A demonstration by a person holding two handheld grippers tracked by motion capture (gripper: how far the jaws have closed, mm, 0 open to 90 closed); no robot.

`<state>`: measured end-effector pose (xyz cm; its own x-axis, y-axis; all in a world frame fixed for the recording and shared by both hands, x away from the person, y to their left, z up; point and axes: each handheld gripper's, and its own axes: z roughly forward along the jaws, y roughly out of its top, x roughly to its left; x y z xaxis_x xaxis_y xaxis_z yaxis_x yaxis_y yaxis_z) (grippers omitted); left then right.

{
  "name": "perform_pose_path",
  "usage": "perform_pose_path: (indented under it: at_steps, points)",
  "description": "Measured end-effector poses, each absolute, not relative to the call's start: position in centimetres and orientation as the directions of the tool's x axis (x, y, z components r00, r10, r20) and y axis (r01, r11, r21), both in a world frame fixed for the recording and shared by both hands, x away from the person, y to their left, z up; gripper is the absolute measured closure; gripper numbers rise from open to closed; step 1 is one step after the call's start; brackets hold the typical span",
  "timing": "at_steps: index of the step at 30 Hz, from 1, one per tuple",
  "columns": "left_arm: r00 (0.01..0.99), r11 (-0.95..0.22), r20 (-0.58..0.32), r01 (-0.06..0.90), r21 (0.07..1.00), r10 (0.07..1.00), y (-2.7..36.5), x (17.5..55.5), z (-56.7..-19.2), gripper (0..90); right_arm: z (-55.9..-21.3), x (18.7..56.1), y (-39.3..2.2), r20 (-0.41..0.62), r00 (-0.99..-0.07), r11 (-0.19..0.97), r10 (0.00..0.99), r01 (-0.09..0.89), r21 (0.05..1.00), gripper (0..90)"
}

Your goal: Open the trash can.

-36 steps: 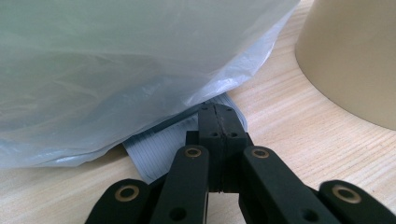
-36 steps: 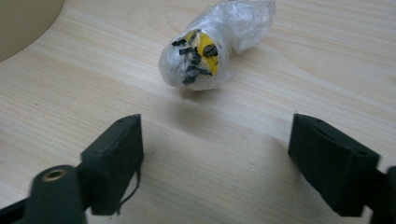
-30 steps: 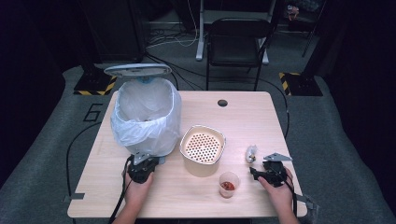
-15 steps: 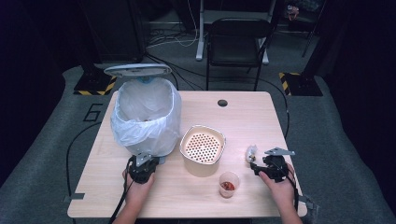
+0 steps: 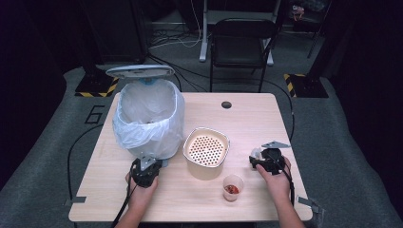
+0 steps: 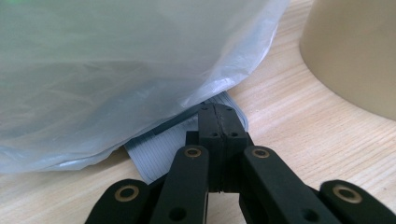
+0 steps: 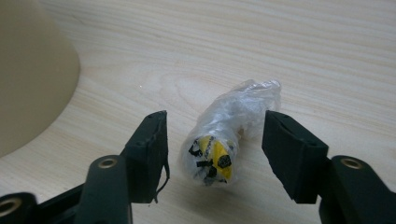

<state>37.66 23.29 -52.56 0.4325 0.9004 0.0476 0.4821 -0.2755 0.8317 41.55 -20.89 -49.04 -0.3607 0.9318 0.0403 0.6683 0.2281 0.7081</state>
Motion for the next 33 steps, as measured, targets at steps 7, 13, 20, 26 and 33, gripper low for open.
perform_pose_path:
  at_steps: [7, 13, 20, 26, 33]
  points:
    - [0.433, -0.266, 0.037, 0.482, 0.835, 0.901, 23.4, 37.7, -52.6, 90.0, -50.2, 42.0, -20.4, 0.036, -0.351, 0.230, 0.936, 0.684, 0.692, 54.2]
    - [0.432, -0.254, 0.024, 0.485, 0.837, 0.902, 23.4, 37.7, -52.6, 90.0, -50.4, 41.9, -20.3, 0.023, -0.356, 0.242, 0.934, 0.680, 0.693, 58.9]
    - [0.433, -0.271, 0.041, 0.485, 0.831, 0.900, 23.4, 37.7, -52.6, 90.0, -50.8, 41.9, -20.2, 0.011, -0.366, 0.259, 0.930, 0.679, 0.686, 61.0]
    - [0.432, -0.254, 0.020, 0.490, 0.834, 0.901, 23.4, 37.7, -52.6, 90.0, -50.8, 41.9, -20.2, 0.012, -0.371, 0.262, 0.928, 0.678, 0.687, 62.0]
    - [0.432, -0.260, 0.030, 0.485, 0.835, 0.901, 23.4, 37.7, -52.6, 90.0, -50.8, 41.9, -20.1, -0.001, -0.377, 0.275, 0.926, 0.672, 0.688, 62.2]
